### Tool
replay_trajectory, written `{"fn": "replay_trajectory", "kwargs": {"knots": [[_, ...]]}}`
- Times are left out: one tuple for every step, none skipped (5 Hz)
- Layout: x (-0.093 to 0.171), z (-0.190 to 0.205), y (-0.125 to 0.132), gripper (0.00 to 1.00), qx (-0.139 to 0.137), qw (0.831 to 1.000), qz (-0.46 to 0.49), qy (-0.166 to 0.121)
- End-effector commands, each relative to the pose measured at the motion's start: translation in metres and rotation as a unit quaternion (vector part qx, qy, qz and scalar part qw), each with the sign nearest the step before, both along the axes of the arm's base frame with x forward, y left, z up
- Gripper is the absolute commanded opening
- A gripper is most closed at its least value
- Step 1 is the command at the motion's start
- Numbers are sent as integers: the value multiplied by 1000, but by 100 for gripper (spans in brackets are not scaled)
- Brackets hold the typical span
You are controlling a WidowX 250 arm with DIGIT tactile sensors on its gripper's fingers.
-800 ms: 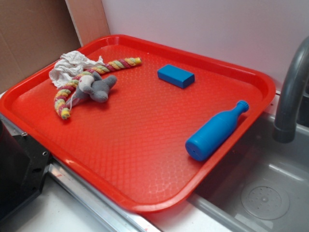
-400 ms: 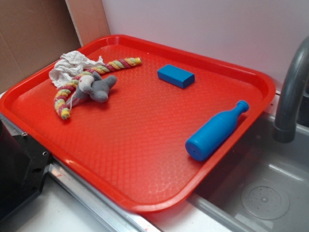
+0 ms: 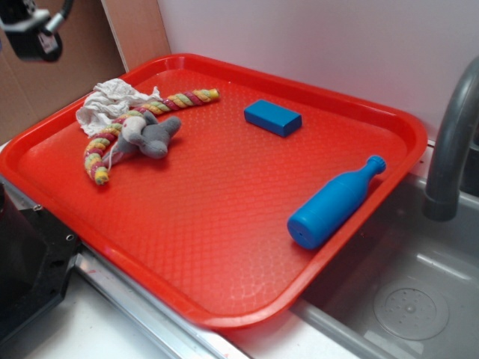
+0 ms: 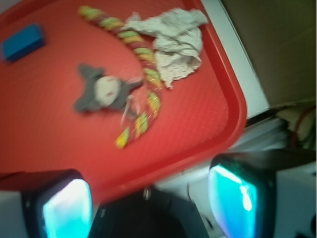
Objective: Grab the multicolored rope.
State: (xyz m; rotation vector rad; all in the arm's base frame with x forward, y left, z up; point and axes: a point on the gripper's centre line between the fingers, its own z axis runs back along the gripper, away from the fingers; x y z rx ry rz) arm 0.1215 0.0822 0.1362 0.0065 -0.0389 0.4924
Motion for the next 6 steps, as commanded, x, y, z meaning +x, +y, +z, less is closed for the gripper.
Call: {"fn": "replay_trajectory", "kwargs": {"knots": [[20, -75, 30, 100, 10, 998, 57, -11], [-11, -97, 27, 100, 13, 999, 32, 11], [-30, -105, 22, 100, 13, 998, 43, 47], [-49, -116, 18, 100, 11, 998, 37, 47], [-61, -98, 16, 100, 23, 1000, 2, 20], [-75, -55, 10, 100, 36, 998, -41, 25]]}}
